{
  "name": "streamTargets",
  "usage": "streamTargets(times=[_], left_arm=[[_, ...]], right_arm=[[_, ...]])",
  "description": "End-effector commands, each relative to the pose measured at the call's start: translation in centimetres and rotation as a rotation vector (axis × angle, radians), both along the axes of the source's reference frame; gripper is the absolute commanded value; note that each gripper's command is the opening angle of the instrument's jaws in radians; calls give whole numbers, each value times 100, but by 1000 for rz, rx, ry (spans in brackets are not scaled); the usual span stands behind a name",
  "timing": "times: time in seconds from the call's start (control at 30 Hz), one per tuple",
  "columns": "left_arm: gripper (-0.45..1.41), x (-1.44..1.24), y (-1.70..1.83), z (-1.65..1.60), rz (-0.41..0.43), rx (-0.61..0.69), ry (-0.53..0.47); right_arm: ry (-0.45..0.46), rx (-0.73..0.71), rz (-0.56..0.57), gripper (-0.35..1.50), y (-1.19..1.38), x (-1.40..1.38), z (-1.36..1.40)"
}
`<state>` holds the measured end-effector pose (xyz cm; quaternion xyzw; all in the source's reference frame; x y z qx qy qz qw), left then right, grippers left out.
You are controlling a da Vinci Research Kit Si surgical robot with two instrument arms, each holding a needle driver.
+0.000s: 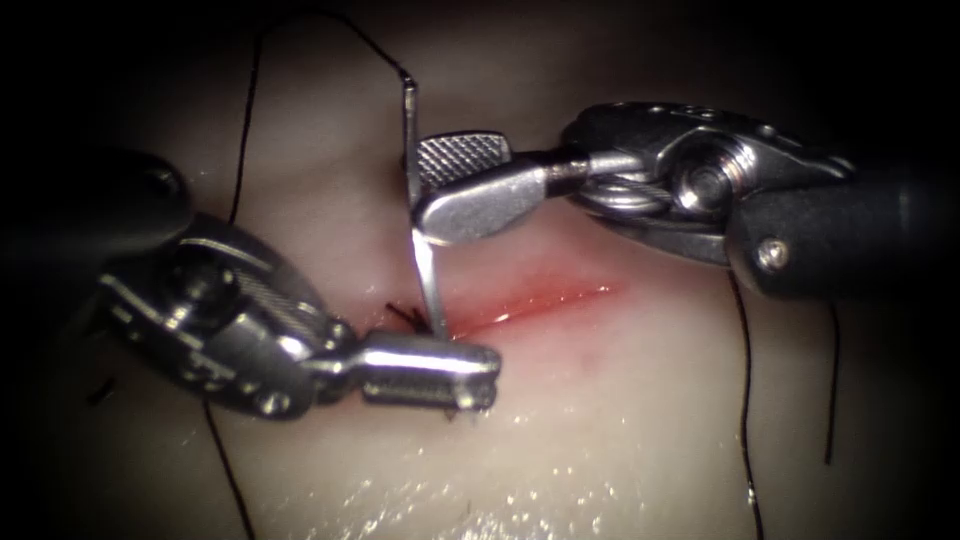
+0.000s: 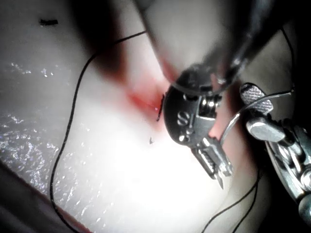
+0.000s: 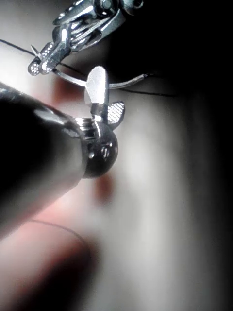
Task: Wound Closure
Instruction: Hand off the needle from the left to the right gripper.
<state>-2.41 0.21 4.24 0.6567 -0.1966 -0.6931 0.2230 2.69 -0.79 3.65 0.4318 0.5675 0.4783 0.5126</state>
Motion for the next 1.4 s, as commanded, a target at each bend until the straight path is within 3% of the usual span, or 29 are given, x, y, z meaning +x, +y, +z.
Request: streamTargets(times=[0.03,0.83,0.87,0.9,0.93,0.97,1.27,1.33,1.37,1.4], left_arm=[[-45,-6,0,6,0,0,1],[-45,-10,-2,6,4,-2,7],[-45,-10,-2,6,6,-2,9],[-45,-10,-2,6,6,-2,9],[-45,-11,-2,6,6,-2,9],[-45,-11,-2,6,8,-2,11],[-45,-11,-4,5,9,-2,14],[29,-11,-4,5,4,34,18],[56,-11,-4,5,-6,88,25],[91,-9,-3,4,-77,215,41]], right_arm=[[4,0,0,104,0,11,2],[10,4,1,87,-9,21,-2],[11,3,0,77,-9,20,-2],[9,4,-2,54,-9,20,-2],[10,3,-4,2,-10,20,-2],[7,4,-10,-35,-11,19,-3],[-9,13,-31,-35,-11,17,-3],[-10,14,-31,-35,-11,15,-3],[-10,14,-31,-35,-10,13,-3],[-25,-19,-25,-35,-7,10,-1]])
